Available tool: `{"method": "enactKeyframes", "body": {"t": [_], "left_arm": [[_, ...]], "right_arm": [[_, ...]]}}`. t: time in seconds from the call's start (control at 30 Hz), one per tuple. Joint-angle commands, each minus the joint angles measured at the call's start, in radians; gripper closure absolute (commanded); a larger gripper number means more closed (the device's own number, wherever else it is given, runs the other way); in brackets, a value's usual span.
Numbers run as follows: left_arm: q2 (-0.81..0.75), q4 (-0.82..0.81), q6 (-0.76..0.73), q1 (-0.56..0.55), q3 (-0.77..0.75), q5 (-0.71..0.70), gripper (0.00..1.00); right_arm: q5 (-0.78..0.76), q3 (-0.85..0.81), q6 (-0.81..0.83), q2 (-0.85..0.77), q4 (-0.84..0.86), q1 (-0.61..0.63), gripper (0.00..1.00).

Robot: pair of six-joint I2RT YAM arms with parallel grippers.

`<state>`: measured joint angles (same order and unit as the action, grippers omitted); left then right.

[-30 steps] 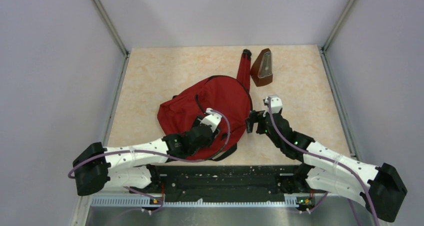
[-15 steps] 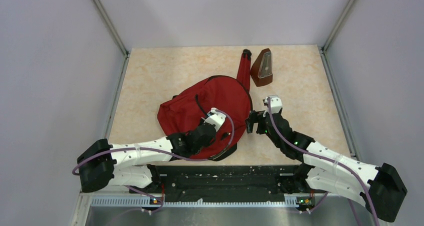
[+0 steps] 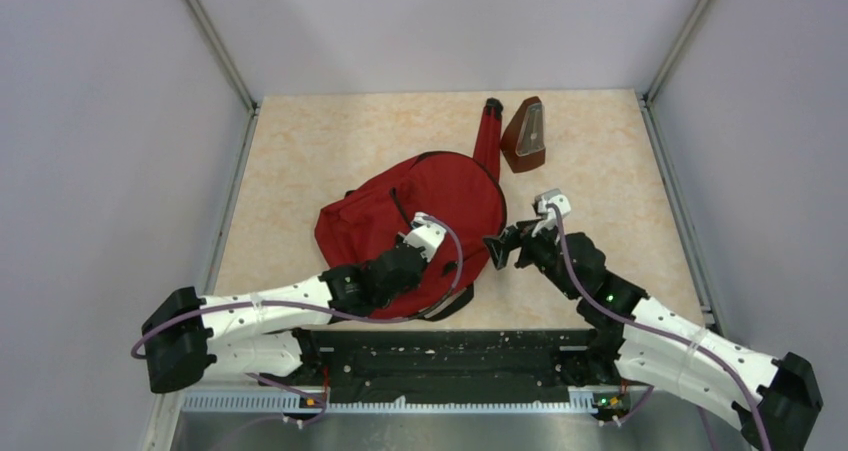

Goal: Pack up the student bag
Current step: Zip the student bag at the center of the board.

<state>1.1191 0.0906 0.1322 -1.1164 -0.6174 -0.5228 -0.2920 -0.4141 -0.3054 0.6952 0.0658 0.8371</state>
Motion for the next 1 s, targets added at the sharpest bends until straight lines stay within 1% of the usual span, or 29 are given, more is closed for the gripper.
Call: {"method": "enactKeyframes", "body": {"t": [0.0, 0.13, 0.2, 0.37, 0.53, 0.7, 0.77, 0.8, 0.87, 0.97], "left_arm": [[-0.049, -0.036, 0.015, -0.002, -0.051, 0.068, 1.0], [-0.044, 0.008, 0.013, -0.001, -0.078, 0.105, 1.0], [-0.038, 0.024, 0.008, 0.001, -0.085, 0.104, 0.99], [-0.019, 0.052, 0.013, 0.009, -0.087, 0.097, 0.93], [-0.023, 0.043, 0.017, 0.02, -0.075, 0.102, 0.81], [-0.024, 0.028, 0.032, 0.037, -0.063, 0.101, 0.78], [-0.022, 0.025, 0.033, 0.04, -0.06, 0.101, 0.78], [-0.02, 0.022, 0.033, 0.042, -0.056, 0.099, 0.8], [-0.016, 0.017, 0.034, 0.046, -0.05, 0.095, 0.9], [-0.014, 0.01, 0.035, 0.051, -0.044, 0.1, 0.97]], "right_arm": [[0.162, -0.016, 0.106, 0.031, 0.127, 0.011, 0.13], [0.313, -0.055, 0.152, 0.127, 0.181, 0.012, 0.13], [0.358, -0.065, 0.154, 0.179, 0.217, 0.014, 0.13], [0.355, -0.051, 0.13, 0.247, 0.279, 0.017, 0.13], [0.352, -0.047, 0.127, 0.256, 0.276, 0.019, 0.13], [0.337, -0.028, 0.123, 0.235, 0.288, 0.019, 0.13], [0.334, -0.025, 0.124, 0.229, 0.287, 0.02, 0.13], [0.332, -0.024, 0.124, 0.228, 0.287, 0.019, 0.13], [0.334, -0.02, 0.124, 0.227, 0.285, 0.019, 0.13], [0.353, -0.019, 0.127, 0.236, 0.284, 0.019, 0.13]]}}
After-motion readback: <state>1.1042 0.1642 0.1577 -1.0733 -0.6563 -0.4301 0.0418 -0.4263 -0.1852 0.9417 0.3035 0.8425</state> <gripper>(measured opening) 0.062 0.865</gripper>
